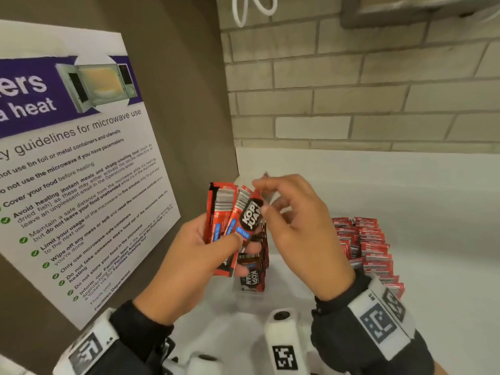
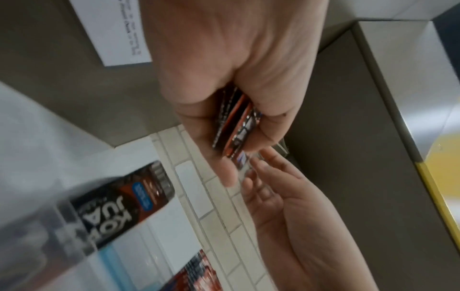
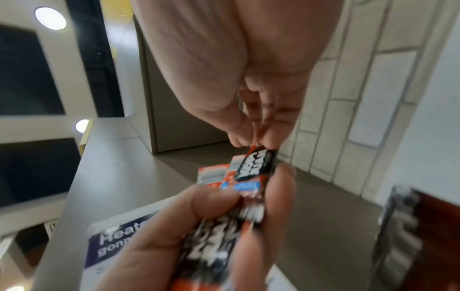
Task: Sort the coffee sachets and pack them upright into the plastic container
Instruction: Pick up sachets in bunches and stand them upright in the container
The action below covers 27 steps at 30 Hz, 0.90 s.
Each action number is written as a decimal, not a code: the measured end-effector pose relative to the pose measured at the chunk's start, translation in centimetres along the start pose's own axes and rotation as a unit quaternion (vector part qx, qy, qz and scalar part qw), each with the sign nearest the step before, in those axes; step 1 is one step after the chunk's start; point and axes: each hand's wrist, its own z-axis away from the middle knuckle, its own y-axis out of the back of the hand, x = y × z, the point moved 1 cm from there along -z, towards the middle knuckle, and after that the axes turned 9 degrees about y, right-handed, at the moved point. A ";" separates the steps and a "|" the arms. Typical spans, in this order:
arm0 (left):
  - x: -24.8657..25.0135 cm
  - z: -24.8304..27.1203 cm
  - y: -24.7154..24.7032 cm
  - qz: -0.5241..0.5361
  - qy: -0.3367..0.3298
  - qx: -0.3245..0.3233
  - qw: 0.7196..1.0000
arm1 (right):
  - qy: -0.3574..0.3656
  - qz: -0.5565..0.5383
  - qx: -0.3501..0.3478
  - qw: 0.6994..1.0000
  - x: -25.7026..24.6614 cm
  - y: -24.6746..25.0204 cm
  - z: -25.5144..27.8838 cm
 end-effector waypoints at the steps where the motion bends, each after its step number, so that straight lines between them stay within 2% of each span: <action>1: 0.2 0.1 0.2 -0.029 0.000 -0.014 0.999 | 0.036 0.071 -0.005 0.997 0.1 0.4 -0.1; 3: 0.6 0.5 0.8 -0.086 -0.006 -0.029 0.996 | 0.068 0.169 -0.048 0.982 0.4 1.1 -0.3; 5: 1.1 0.8 1.7 -0.104 -0.025 -0.023 0.994 | 0.057 0.216 -0.103 0.969 0.5 1.4 -0.3; 11: 0.9 0.8 4.1 -0.056 -0.084 0.059 0.993 | -0.027 0.110 -0.140 0.984 0.5 0.9 0.2; 15: 0.5 1.1 4.0 -0.086 -0.108 0.074 0.988 | -0.071 0.081 -0.207 0.972 0.8 0.4 0.6; 17: 0.3 1.0 3.6 -0.122 -0.117 0.087 0.982 | -0.081 0.117 -0.204 0.969 1.2 0.6 0.5; 19: -0.1 0.8 3.1 -0.160 -0.121 0.094 0.975 | -0.098 0.141 -0.170 0.970 1.8 1.2 0.3; 23: -1.7 0.2 2.7 -0.248 -0.114 0.069 0.960 | -0.120 0.152 -0.128 0.973 2.3 2.6 -0.1; 27: -3.0 -0.3 2.3 -0.276 -0.095 0.062 0.954 | -0.148 0.156 -0.154 0.965 2.9 2.8 0.1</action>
